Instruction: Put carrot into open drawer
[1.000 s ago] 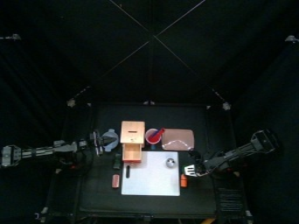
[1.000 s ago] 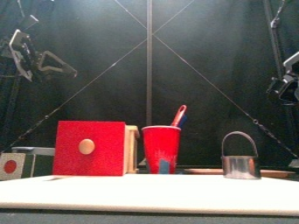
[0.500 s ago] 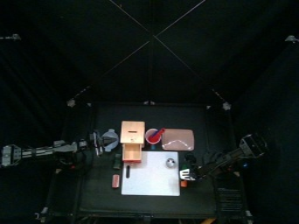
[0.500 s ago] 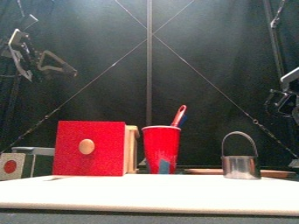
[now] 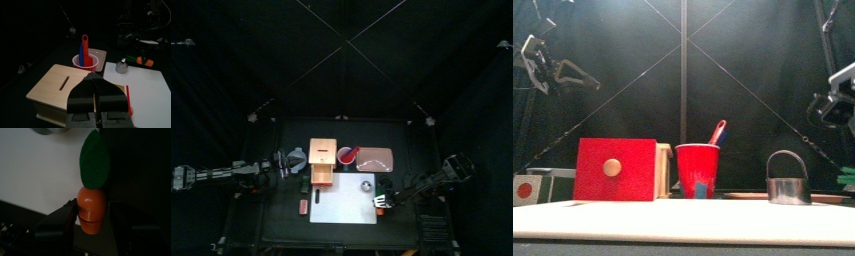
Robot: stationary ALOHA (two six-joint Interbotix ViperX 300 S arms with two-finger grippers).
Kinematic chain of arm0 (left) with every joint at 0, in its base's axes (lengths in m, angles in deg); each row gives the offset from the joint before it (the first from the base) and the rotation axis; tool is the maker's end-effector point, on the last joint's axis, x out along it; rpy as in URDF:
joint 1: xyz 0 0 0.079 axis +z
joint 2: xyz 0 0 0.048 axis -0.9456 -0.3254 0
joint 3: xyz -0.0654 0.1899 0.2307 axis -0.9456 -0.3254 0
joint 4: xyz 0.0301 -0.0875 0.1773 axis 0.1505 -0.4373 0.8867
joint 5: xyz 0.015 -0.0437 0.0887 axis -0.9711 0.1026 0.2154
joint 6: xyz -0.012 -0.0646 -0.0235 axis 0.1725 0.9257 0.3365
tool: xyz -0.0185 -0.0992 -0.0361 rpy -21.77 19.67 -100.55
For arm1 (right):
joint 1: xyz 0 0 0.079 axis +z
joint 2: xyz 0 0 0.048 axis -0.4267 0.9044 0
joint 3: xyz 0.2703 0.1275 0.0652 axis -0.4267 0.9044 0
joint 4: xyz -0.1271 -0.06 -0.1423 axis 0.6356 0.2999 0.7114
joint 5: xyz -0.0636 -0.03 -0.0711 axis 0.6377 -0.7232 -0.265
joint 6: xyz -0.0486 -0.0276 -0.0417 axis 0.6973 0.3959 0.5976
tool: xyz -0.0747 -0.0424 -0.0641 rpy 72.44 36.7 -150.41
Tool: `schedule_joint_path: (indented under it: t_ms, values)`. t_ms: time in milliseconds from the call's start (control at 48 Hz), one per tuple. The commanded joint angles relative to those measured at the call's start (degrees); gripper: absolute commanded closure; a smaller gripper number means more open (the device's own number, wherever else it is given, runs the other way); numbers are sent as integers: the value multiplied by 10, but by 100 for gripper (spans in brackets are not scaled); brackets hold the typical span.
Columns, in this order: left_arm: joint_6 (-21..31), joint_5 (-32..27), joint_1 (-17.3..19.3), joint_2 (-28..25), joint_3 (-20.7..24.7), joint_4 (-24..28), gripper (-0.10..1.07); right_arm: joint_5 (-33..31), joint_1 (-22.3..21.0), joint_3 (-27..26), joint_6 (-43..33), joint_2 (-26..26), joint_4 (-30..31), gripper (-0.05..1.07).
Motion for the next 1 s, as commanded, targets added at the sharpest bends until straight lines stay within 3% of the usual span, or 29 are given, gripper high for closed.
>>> schedule_joint_path:
  t_ms: [0, 125, 250, 333, 500, 688, 979]
  values:
    - [0, 5, -1, -4, 7, -1, 98, -21, -29, -43, 21, -44, 44, 43]
    - [0, 5, -1, -5, 3, -1, 98, 3, -76, -73, 71, -33, 97, 43]
    - [0, 5, -1, -5, 2, -1, 98, 75, -134, -91, 160, 11, 94, 43]
    - [0, 5, -1, -5, 2, -1, 98, 109, -166, -115, 248, 66, 54, 43]
    - [-1, 5, -1, -5, 5, -1, 98, 106, -204, -194, 417, 149, -47, 43]
    - [-1, 5, 1, -5, 6, -1, 98, 33, -252, -318, 602, 231, -160, 43]
    - [-4, 0, 2, -5, 5, 0, 98, -134, -308, -526, 783, 383, -268, 42]
